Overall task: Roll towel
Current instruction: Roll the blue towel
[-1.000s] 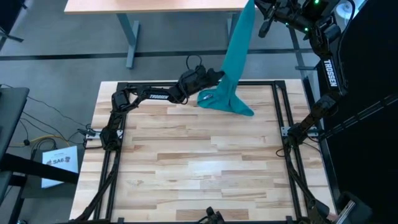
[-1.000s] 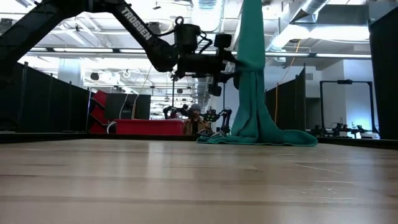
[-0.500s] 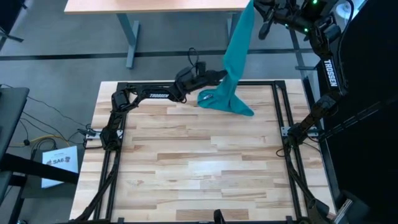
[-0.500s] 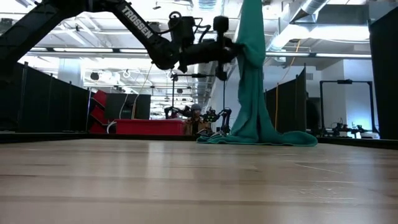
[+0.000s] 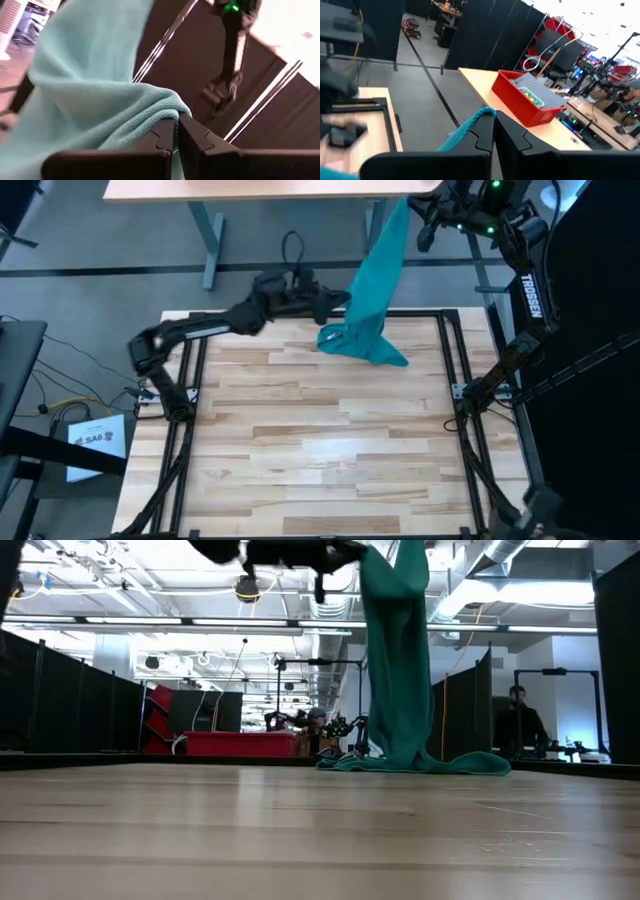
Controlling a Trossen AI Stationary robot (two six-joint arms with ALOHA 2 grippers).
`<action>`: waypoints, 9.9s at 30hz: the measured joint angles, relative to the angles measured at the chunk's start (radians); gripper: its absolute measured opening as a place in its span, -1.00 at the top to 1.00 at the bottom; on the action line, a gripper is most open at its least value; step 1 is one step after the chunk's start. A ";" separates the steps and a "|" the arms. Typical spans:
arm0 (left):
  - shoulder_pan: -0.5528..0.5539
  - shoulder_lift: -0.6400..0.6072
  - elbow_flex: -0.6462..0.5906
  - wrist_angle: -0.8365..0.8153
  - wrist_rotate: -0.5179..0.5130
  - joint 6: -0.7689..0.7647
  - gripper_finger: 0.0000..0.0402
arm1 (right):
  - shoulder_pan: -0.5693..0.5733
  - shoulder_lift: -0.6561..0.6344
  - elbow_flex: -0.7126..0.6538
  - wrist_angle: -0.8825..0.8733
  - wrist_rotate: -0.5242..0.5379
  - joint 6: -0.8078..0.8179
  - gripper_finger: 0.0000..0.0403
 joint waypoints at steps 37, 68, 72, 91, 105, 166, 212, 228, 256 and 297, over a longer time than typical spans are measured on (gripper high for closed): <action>0.162 -0.588 0.000 -0.589 0.022 0.287 1.00 | 0.208 -0.106 -0.209 0.085 0.159 -0.034 1.00; -0.268 -0.776 -0.119 -0.926 0.002 0.329 1.00 | 0.866 -0.143 -0.333 -0.166 0.263 0.396 1.00; -0.404 -0.785 -0.150 -0.809 -0.074 0.263 1.00 | 0.994 -0.143 -0.365 -0.159 0.320 0.451 1.00; -1.075 -0.593 -0.151 -0.522 -0.549 0.255 1.00 | 1.517 -0.149 -0.365 -0.095 0.624 0.687 1.00; -1.316 -0.465 -0.151 -0.364 -0.703 0.204 1.00 | 1.661 -0.041 -0.368 0.012 0.653 0.798 1.00; -1.374 -0.355 0.391 -0.580 -0.854 0.724 1.00 | 1.785 -0.045 0.029 0.178 0.853 0.227 1.00; -1.279 -0.337 0.514 -0.878 -1.085 0.675 1.00 | 1.713 -0.125 0.006 -0.124 0.934 0.415 1.00; -0.859 -0.583 0.515 -1.526 -1.103 0.327 1.00 | 1.177 -0.127 -0.018 -0.486 0.866 0.455 1.00; -0.689 -1.109 -0.261 -1.635 -1.230 0.019 1.00 | 0.415 -0.080 -0.926 0.403 0.141 0.314 1.00; -0.818 -0.637 -0.746 -0.864 -0.658 -0.162 0.28 | 0.804 -0.014 -1.157 0.367 -0.039 0.243 0.41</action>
